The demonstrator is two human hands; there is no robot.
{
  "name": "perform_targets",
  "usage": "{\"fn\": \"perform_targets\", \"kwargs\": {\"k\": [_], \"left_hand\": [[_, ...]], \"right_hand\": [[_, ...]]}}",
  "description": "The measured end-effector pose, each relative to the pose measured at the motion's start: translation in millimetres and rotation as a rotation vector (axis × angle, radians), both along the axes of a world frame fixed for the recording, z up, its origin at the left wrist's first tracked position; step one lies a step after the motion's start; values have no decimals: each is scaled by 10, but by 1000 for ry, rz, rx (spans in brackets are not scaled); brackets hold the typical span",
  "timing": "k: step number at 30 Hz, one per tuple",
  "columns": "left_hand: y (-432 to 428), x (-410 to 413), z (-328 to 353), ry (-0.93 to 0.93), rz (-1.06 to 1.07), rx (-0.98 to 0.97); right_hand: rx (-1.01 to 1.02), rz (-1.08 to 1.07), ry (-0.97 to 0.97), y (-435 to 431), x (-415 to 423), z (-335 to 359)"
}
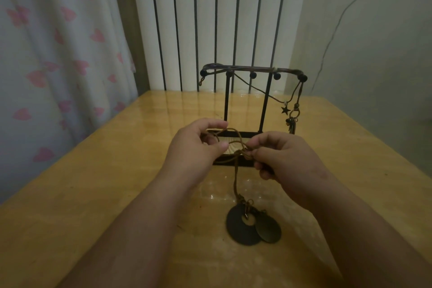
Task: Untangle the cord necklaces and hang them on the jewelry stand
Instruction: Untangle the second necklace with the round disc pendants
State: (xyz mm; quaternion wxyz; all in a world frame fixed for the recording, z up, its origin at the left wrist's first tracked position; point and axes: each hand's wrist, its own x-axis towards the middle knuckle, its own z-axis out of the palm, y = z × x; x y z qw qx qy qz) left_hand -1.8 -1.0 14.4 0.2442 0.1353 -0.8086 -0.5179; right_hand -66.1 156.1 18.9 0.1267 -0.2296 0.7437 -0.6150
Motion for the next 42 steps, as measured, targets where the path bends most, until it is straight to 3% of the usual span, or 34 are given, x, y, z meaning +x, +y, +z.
{"fn": "perform_targets", "kwargs": {"k": [16,21,28,34,39,42], "left_hand": [[22,-49,-41,-135,110,-294],[31,-29,-13,-136,53,-247],[22,-32,15,-73,-1,62],[12,-23,-5,-98,78,-243],[26,-18,-9,-153,5,-527],[36,-18,-12,-140,-72,-541]], "right_hand": [[62,10,68,-4,7,9],[68,16,63,10,11,16],[151,-72,103,-5,-20,-9],[79,-50,83,16,-16,-3],[90,-55,87,9,-19,-7],[95,-58,110,14,-20,-11]]}}
